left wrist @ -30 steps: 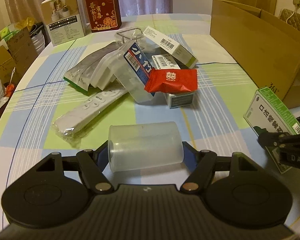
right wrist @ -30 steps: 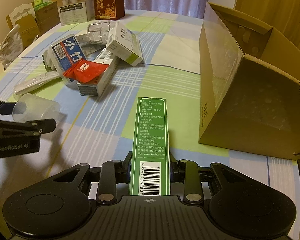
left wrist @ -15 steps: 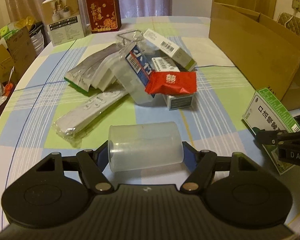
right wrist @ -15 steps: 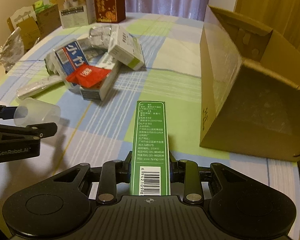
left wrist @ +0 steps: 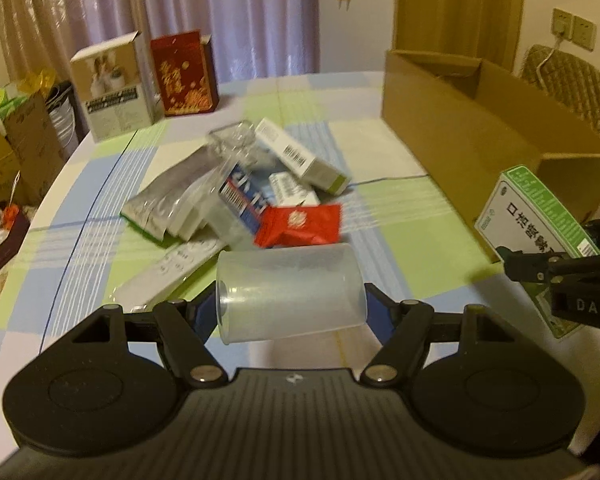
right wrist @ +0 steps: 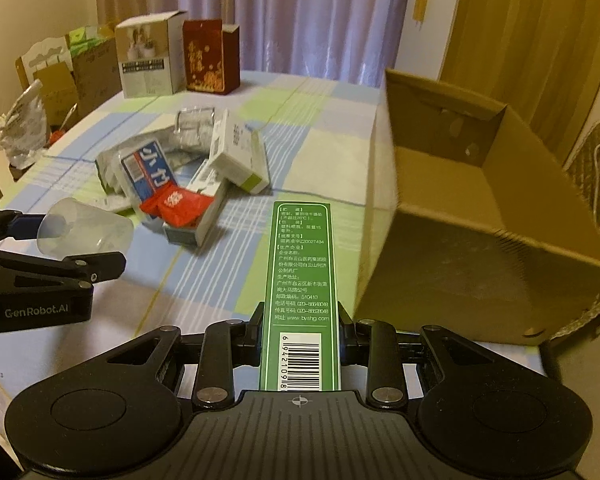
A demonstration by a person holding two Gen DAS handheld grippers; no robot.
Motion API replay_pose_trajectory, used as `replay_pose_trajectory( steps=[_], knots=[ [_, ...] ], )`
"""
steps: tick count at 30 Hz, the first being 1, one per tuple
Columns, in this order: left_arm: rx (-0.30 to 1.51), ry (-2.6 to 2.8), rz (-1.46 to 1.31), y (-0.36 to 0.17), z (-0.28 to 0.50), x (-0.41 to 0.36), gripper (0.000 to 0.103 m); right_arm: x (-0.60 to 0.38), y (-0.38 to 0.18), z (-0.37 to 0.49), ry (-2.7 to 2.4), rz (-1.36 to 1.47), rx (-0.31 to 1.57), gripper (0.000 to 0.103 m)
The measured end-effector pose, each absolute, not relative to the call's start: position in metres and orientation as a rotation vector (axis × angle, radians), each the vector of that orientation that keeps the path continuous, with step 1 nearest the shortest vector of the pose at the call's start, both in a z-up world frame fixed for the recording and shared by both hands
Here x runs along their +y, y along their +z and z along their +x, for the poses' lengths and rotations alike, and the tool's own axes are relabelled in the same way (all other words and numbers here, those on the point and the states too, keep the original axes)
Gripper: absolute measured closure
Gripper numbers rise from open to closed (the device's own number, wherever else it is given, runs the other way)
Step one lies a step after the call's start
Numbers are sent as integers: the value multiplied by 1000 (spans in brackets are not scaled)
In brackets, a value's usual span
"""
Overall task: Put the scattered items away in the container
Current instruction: 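Carry both items over the cardboard box and release the clear cup with the left gripper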
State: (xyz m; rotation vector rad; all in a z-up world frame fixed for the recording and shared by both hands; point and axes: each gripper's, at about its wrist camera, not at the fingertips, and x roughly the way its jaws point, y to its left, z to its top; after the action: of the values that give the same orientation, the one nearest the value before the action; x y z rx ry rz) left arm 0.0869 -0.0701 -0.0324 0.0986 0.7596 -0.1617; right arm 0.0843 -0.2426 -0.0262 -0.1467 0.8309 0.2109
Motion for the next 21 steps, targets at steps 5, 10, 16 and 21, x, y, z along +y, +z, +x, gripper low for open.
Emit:
replay_pose_trajectory(
  steps=[5,10,16,21],
  knots=[
    [724,-183,100,-14,77,-82,34,-251,-1,76,200,-125,784,70],
    [682,-211,118,4,72,-99,34,-267,23,73,191,-113,728,70],
    [624,-270,125,26,79,-126,34,-301,49,82,147,-59,682,70],
    [562,-342,126,49,103,-164,34,-340,69,108,81,-34,636,70]
  ],
)
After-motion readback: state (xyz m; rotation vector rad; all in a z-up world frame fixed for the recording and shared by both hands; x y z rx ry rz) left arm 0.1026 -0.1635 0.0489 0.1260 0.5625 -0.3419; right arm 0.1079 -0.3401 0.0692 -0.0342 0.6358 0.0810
